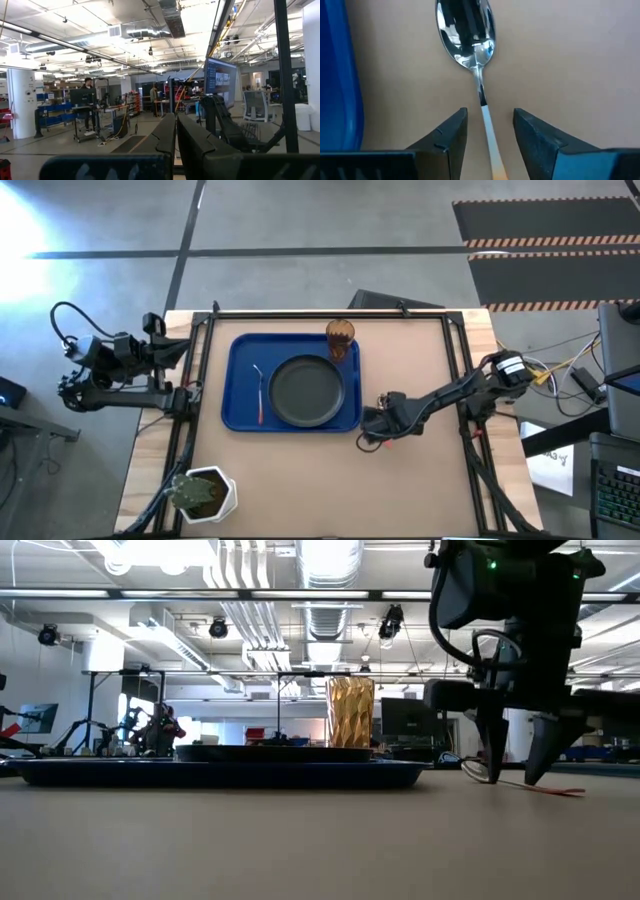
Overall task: Pick and place plate/cup/fork/spoon on tray
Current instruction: Move the orange spoon to the bottom left of the table
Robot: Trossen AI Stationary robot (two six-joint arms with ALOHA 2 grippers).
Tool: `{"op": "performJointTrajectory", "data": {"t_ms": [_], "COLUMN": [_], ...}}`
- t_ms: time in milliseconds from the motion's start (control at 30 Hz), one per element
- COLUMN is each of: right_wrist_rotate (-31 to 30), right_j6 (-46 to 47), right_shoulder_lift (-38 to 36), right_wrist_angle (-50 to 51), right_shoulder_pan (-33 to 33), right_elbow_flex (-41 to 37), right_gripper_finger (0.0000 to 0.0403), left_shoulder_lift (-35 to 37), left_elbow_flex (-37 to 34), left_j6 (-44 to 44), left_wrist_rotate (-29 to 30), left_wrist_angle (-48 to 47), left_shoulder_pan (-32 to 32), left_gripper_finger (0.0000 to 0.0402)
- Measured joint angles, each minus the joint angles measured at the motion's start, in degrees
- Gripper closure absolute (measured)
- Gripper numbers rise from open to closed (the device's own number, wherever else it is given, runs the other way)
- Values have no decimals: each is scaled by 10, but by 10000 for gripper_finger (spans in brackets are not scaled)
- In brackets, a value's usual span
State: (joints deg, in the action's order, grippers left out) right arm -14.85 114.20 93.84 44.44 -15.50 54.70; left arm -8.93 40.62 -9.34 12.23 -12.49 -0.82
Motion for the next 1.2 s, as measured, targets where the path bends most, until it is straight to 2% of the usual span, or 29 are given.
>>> {"op": "performJointTrajectory", "data": {"t_ms": [267, 333, 467, 500, 833, 1100, 1200], "right_wrist_rotate": [2, 5, 1, 1, 2, 11, -7], "right_j6": [-16, -18, -28, -29, -39, -68, -60], "right_shoulder_lift": [-1, -1, 0, 0, 1, 2, 2], "right_wrist_angle": [-17, -15, -16, -18, -12, 19, 20], "right_shoulder_pan": [17, 17, 17, 18, 13, -22, -40], "right_elbow_flex": [-14, -14, -15, -15, 6, 136, 184], "right_gripper_finger": [267, 294, 377, 383, 394, 394, 394], "left_shoulder_lift": [0, 0, 0, 0, 0, 0, 0], "left_elbow_flex": [0, 0, 0, 0, 0, 0, 0], "left_j6": [0, 0, 0, 0, -1, -1, -1], "left_wrist_rotate": [0, 0, 0, 0, 2, 2, 2], "left_wrist_angle": [0, 0, 0, 0, 0, 0, 0], "left_shoulder_pan": [0, 0, 0, 0, 0, 0, 0], "left_gripper_finger": [402, 402, 402, 402, 402, 402, 402]}}
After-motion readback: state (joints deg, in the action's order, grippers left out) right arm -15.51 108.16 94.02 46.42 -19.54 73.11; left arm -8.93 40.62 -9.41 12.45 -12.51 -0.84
